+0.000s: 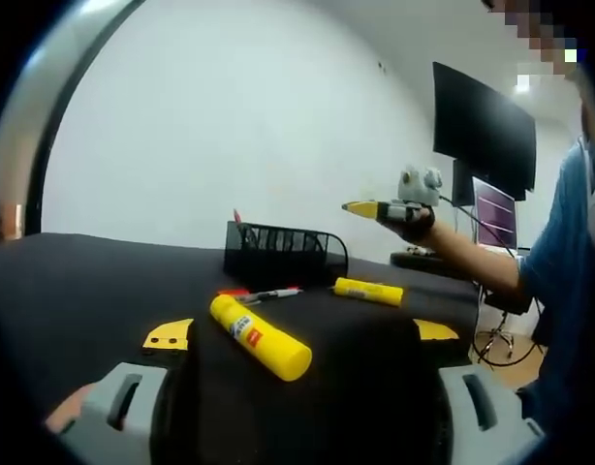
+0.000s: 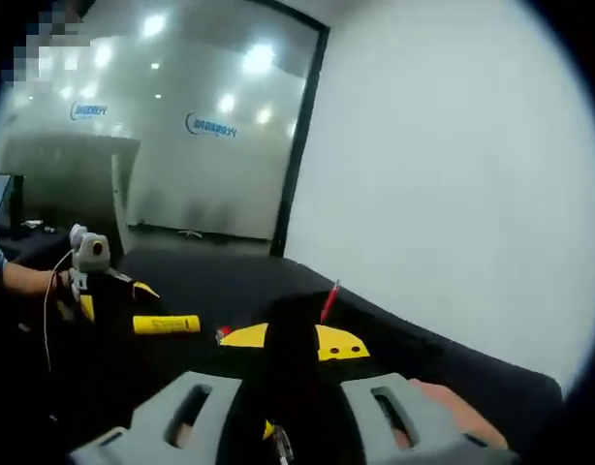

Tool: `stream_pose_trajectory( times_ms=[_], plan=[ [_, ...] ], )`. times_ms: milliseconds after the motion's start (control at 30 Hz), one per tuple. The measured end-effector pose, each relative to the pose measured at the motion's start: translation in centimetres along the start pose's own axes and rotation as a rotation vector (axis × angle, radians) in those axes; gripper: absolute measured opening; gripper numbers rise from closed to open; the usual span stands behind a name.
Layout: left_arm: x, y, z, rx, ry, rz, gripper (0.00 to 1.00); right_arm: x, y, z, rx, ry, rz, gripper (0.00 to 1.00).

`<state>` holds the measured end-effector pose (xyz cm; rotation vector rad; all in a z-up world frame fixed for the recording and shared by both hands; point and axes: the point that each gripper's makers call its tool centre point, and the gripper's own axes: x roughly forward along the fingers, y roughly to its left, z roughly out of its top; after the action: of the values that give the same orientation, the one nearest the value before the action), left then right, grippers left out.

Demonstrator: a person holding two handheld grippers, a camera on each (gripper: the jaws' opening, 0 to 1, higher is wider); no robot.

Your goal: Pick up pens and glue sticks and place them into the holder.

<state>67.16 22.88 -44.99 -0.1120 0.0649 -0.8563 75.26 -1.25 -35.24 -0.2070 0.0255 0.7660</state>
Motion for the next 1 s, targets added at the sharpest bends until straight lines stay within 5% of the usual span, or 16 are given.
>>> stream_pose_trajectory(
  times_ms=[567,1000],
  plan=[
    [-0.1,-0.9,0.1,-0.005,-0.012,-0.009,0.85,-5.9,-0.2,-7.8,0.018,0.214,0.021,0.15],
    [-0.2,-1.3,-0.2,-0.003,0.002,-0.008,0.84,-7.1,-1.0,-12.8,0.080,0.275,0.017,0.14]
  ],
)
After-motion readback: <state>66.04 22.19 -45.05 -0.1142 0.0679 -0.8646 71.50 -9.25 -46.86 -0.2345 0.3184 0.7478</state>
